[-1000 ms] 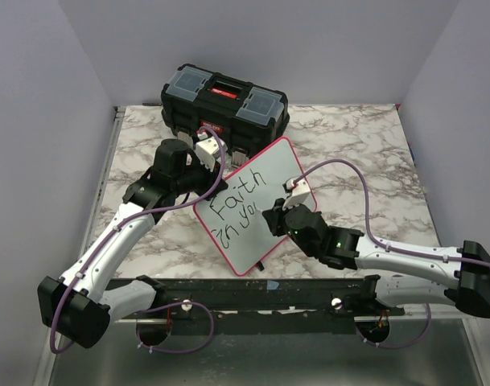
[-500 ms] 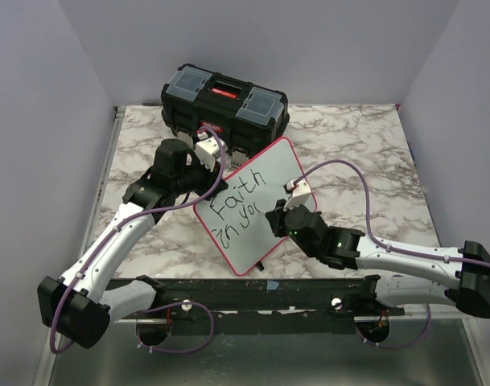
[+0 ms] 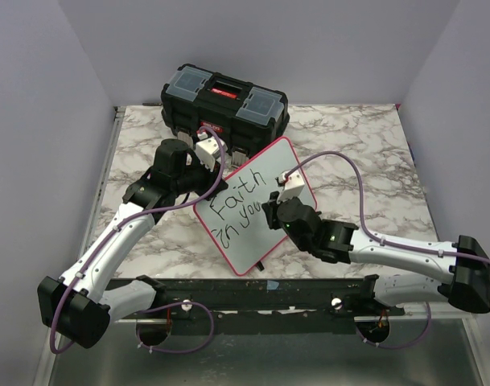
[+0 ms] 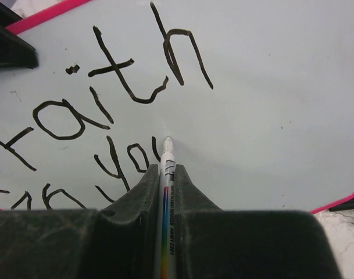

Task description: Write a sentence on the whiteboard

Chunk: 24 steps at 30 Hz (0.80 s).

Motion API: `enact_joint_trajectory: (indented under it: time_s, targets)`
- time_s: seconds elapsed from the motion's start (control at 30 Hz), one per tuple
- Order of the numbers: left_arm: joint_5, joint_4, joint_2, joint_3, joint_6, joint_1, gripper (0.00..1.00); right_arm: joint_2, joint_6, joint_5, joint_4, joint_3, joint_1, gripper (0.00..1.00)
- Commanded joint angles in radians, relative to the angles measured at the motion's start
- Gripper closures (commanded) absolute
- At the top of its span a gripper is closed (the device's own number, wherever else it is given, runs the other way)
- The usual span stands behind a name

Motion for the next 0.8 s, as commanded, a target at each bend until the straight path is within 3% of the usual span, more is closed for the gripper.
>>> enact_joint_trajectory:
  time_s: [0.0,0.77]
  targets:
    - [-0.031,0.018,-0.003,0.004,0.049,-0.005,1.0,0.027,-0.029,0.039,0.004,0.048,-0.006,0.99]
    - [-0.022,0.02,-0.018,0.004,0.045,-0.005,1.0,0.02,0.014,0.011,0.019,-0.009,-0.007,0.99]
